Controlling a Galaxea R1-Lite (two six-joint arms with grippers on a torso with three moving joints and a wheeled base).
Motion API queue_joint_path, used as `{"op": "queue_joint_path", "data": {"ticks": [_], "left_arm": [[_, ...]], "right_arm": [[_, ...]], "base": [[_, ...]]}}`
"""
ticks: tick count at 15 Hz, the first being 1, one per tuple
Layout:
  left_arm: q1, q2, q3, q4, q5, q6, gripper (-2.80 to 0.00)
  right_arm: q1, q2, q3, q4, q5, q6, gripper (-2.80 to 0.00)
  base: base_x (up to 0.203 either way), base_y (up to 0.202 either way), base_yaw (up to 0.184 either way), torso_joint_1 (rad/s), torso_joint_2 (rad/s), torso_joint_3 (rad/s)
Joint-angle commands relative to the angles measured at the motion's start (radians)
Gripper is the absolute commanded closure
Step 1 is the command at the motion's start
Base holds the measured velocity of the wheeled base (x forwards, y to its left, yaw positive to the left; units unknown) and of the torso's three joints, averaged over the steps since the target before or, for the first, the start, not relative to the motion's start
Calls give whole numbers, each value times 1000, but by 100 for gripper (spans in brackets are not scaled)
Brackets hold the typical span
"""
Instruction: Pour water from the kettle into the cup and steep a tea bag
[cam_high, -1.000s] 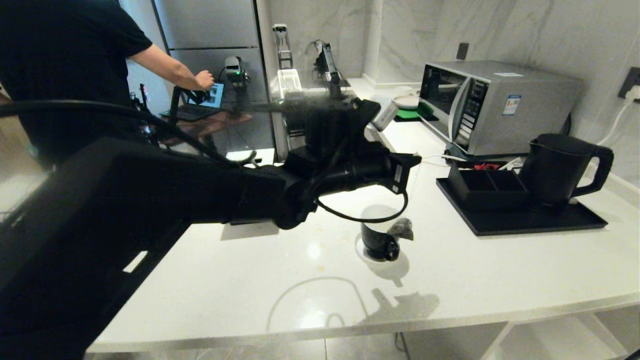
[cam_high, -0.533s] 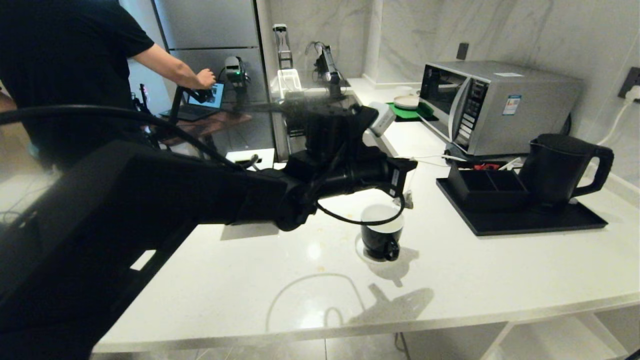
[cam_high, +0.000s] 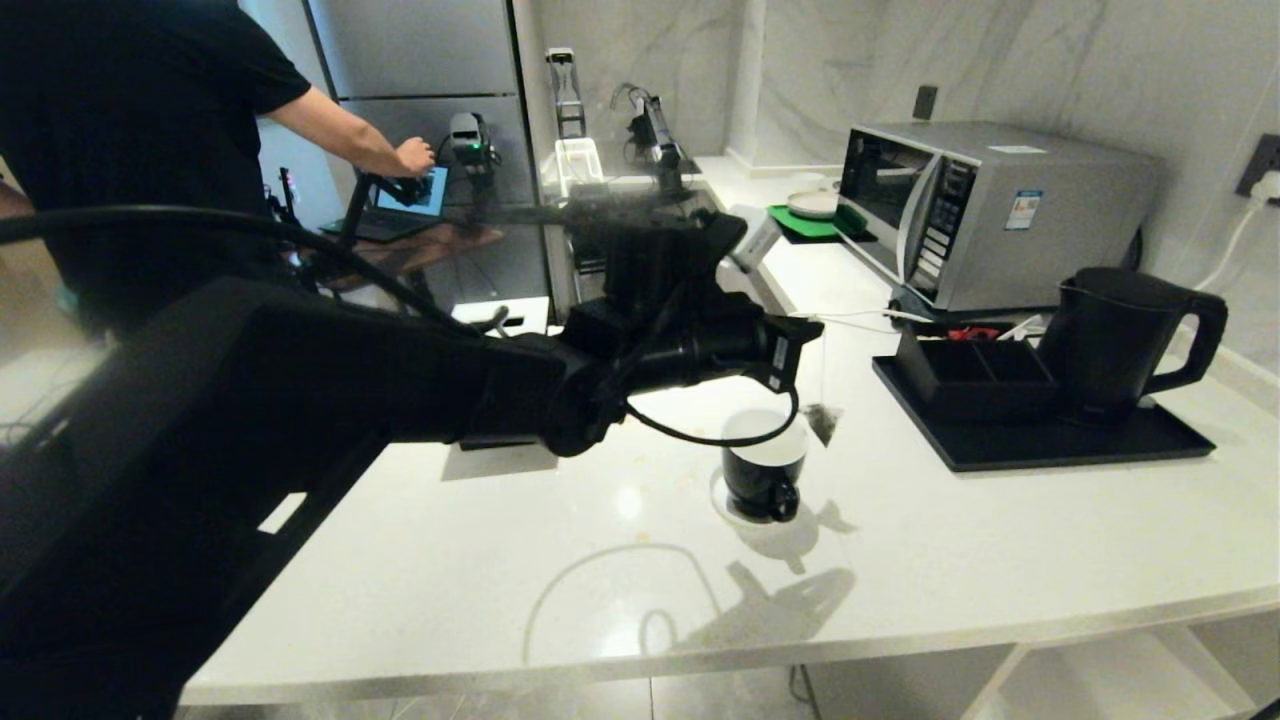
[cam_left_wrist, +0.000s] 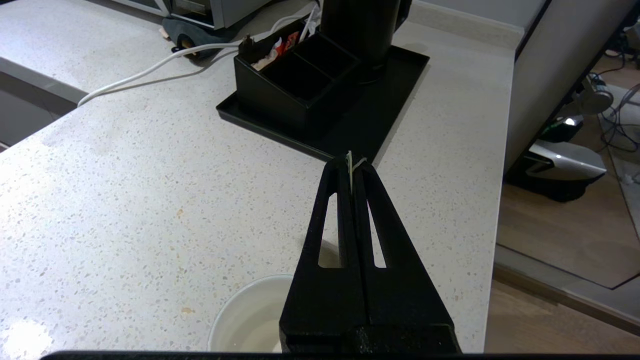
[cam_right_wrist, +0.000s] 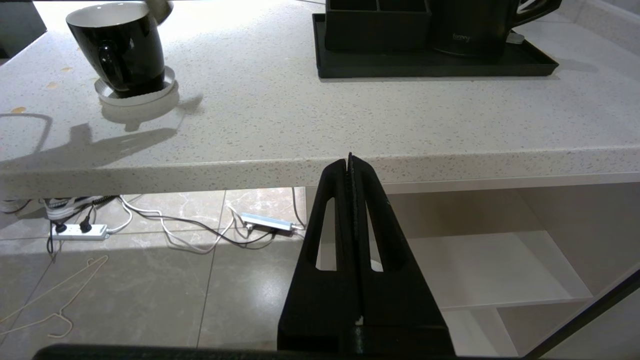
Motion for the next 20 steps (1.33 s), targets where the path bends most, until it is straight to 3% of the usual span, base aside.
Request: {"op": "queue_joint_path", "data": {"ticks": [1,20], "left_arm": [[2,-3,0,-3,-2,-1,0],[11,0,97,-13,-8,-1,0]], "right_arm": [[-1,2,0,0,0,-1,0],[-1,0,0,0,0,-1,0]], "base": [[0,0,0,0,0,0],[0,0,0,0,0,0]]}}
